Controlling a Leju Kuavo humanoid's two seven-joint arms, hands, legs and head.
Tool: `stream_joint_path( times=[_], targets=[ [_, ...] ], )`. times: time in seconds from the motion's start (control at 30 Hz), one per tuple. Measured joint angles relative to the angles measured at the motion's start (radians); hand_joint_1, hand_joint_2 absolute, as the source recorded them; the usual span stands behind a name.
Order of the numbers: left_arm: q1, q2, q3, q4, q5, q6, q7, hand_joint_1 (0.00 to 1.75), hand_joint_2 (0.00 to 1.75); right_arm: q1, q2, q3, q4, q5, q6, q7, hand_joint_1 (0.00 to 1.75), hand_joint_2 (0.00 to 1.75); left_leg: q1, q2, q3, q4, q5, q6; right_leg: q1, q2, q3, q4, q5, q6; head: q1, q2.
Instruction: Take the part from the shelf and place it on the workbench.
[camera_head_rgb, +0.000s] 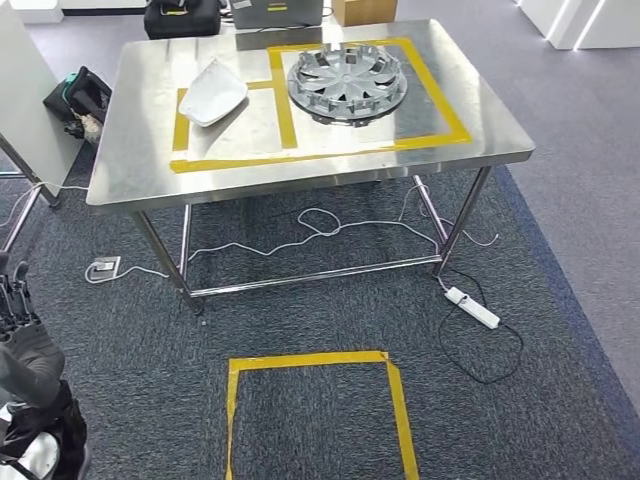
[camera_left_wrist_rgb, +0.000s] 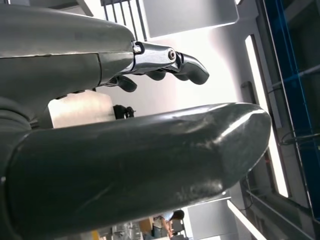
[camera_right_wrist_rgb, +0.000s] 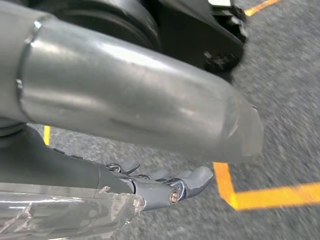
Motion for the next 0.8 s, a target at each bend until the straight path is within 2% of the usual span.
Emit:
stream_joint_path(
  times=[0.07, 0.1, 0.13, 0.17, 0.2, 0.23, 0.3, 0.33, 0.37, 0.5, 0.57, 0.63, 0.67, 0.7, 0.73, 0.77, 0.8],
  targets=[
    [0.000, 0.001, 0.001, 0.000, 0.005, -0.001, 0.000, 0.00, 0.00, 0.002, 0.001, 0.000, 0.000, -0.001, 0.001, 0.000, 0.00, 0.00, 0.000, 0.000, -0.026, 0.001, 0.022, 0.007, -0.003, 0.000, -0.036, 0.123, -0.100, 0.008, 0.003, 0.000],
    [0.001, 0.001, 0.001, 0.000, 0.007, -0.001, 0.000, 0.00, 0.00, 0.002, 0.001, 0.000, 0.000, -0.001, 0.001, 0.000, 0.00, 0.00, -0.001, 0.000, -0.041, 0.002, 0.035, 0.007, -0.003, 0.000, -0.049, 0.188, -0.132, 0.011, 0.004, 0.000],
    [0.001, 0.002, 0.001, 0.000, 0.008, -0.001, 0.000, 0.00, 0.00, 0.002, 0.001, 0.000, 0.000, -0.002, 0.001, 0.000, 0.00, 0.00, -0.001, 0.000, -0.057, 0.002, 0.047, 0.006, -0.004, 0.000, -0.050, 0.232, -0.140, 0.013, 0.004, 0.000],
    [0.001, 0.002, 0.001, 0.000, 0.009, -0.001, 0.000, 0.00, 0.00, 0.002, 0.001, 0.000, 0.000, -0.002, 0.001, 0.000, 0.00, 0.00, -0.001, 0.000, -0.072, 0.003, 0.059, 0.005, -0.004, 0.000, -0.036, 0.242, -0.126, 0.013, 0.004, 0.000],
    [0.001, 0.002, 0.001, 0.000, 0.009, -0.001, 0.000, 0.00, 0.00, 0.002, 0.001, 0.000, 0.000, -0.002, 0.001, 0.000, 0.00, 0.00, -0.001, 0.000, -0.086, 0.004, 0.070, 0.003, -0.004, 0.000, -0.003, 0.216, -0.097, 0.012, 0.004, 0.000],
    [0.001, 0.002, 0.001, 0.000, 0.009, -0.001, 0.000, 0.00, 0.00, 0.002, 0.001, 0.000, 0.000, -0.002, 0.001, 0.000, 0.00, 0.00, -0.001, 0.000, -0.098, 0.005, 0.080, -0.001, -0.004, 0.000, 0.046, 0.157, -0.071, 0.011, 0.004, 0.000],
    [0.001, 0.003, 0.001, 0.000, 0.009, -0.001, 0.000, 0.00, 0.00, -0.002, 0.001, 0.000, 0.000, -0.002, 0.001, 0.000, 0.00, 0.00, -0.003, -0.001, -0.116, 0.007, 0.100, -0.011, -0.002, 0.002, 0.159, 0.002, -0.065, 0.005, 0.004, 0.000],
    [0.001, 0.003, 0.001, 0.000, 0.009, -0.001, 0.000, 0.00, 0.00, -0.004, 0.001, 0.000, 0.000, -0.002, 0.001, 0.000, 0.00, 0.00, -0.004, -0.001, -0.119, 0.008, 0.110, -0.016, -0.001, 0.003, 0.192, -0.053, -0.074, 0.001, 0.003, 0.000],
    [0.000, 0.003, 0.001, 0.000, 0.009, -0.001, 0.000, 0.00, 0.00, -0.005, 0.001, 0.000, 0.000, -0.002, 0.001, -0.001, 0.00, 0.00, -0.004, 0.000, -0.121, 0.008, 0.117, -0.020, 0.001, 0.004, 0.206, -0.081, -0.084, -0.002, 0.002, 0.000],
    [0.000, 0.003, 0.002, 0.000, 0.009, -0.001, 0.000, 0.00, 0.00, -0.005, 0.001, 0.000, 0.000, -0.002, 0.001, -0.001, 0.00, 0.00, -0.004, 0.000, -0.121, 0.006, 0.124, -0.024, 0.002, 0.005, 0.197, -0.086, -0.083, -0.005, 0.001, 0.000],
    [0.002, 0.005, 0.001, 0.000, 0.009, -0.001, 0.000, 0.00, 0.00, -0.005, 0.002, 0.000, 0.000, -0.002, 0.000, -0.001, 0.00, 0.00, -0.001, -0.001, -0.162, 0.126, 0.022, -0.042, 0.002, 0.002, 0.164, -0.083, -0.048, -0.030, 0.000, 0.000],
    [0.005, 0.007, 0.001, 0.000, 0.010, -0.001, 0.000, 0.00, 0.00, -0.004, 0.003, 0.000, 0.000, -0.002, 0.000, 0.000, 0.00, 0.00, 0.002, -0.002, -0.203, 0.286, -0.083, -0.059, 0.001, -0.002, 0.113, -0.079, -0.001, -0.053, -0.002, 0.000],
    [0.005, 0.007, 0.001, 0.000, 0.010, -0.001, 0.000, 0.00, 0.00, -0.004, 0.003, 0.000, 0.000, -0.002, 0.000, 0.000, 0.00, 0.00, 0.002, -0.002, -0.196, 0.307, -0.076, -0.058, 0.002, -0.002, 0.096, -0.078, 0.011, -0.052, -0.002, 0.000],
    [0.005, 0.007, 0.001, 0.000, 0.010, -0.001, 0.000, 0.00, 0.00, -0.003, 0.003, 0.000, 0.000, -0.002, 0.000, 0.000, 0.00, 0.00, 0.001, -0.002, -0.169, 0.292, -0.054, -0.056, 0.002, -0.002, 0.080, -0.076, 0.023, -0.050, -0.002, 0.000],
    [0.005, 0.007, 0.001, 0.000, 0.010, -0.002, 0.000, 0.00, 0.00, -0.003, 0.003, 0.000, 0.000, -0.002, 0.000, 0.000, 0.00, 0.00, 0.001, -0.002, -0.126, 0.241, -0.028, -0.051, 0.002, -0.002, 0.066, -0.074, 0.033, -0.048, -0.002, 0.000],
    [0.004, 0.007, 0.001, 0.000, 0.010, -0.003, 0.000, 0.00, 0.00, -0.004, 0.003, 0.000, 0.000, -0.002, 0.000, 0.000, 0.00, 0.00, 0.000, -0.002, -0.069, 0.171, -0.013, -0.046, 0.003, -0.001, 0.054, -0.072, 0.043, -0.045, -0.002, 0.000],
    [0.002, 0.007, 0.001, -0.001, 0.010, -0.004, 0.000, 0.00, 0.00, -0.004, 0.003, 0.000, 0.000, -0.002, 0.001, 0.000, 0.00, 0.00, -0.002, -0.002, -0.012, 0.093, -0.010, -0.040, 0.005, -0.001, 0.044, -0.069, 0.051, -0.042, -0.002, 0.000]
  ],
)
